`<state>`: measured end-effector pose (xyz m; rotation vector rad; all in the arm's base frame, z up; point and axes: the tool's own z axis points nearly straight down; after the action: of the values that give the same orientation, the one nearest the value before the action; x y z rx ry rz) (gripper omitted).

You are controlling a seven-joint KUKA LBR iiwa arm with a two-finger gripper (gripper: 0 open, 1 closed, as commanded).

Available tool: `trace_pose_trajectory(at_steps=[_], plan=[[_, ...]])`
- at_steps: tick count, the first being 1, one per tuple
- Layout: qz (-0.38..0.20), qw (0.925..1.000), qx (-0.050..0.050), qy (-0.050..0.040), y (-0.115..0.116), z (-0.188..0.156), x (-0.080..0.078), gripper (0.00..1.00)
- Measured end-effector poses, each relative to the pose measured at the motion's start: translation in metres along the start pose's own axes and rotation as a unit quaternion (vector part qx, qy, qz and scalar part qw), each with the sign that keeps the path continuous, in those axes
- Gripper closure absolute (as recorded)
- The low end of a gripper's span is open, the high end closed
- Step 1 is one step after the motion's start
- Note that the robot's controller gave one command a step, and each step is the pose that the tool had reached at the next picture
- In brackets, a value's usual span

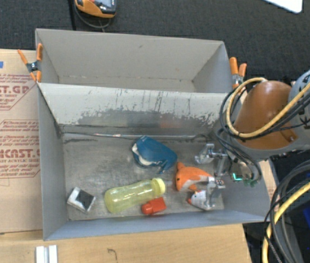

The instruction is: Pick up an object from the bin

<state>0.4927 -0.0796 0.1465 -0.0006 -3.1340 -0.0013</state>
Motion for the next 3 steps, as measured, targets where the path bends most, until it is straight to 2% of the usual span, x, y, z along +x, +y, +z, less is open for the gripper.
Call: trace_pose_trajectory(at_steps=[1, 2, 3], plan=[[0.000, 1.0000, 0.001, -0.0039, 0.000, -0.004, -0.002, 0.00], [-0.038, 0.9992, 0.001, -0.0118, 0.025, 0.073, -0.014, 1.00], [-0.038, 0.9992, 0.001, -0.0118, 0.025, 0.073, -0.014, 1.00]])
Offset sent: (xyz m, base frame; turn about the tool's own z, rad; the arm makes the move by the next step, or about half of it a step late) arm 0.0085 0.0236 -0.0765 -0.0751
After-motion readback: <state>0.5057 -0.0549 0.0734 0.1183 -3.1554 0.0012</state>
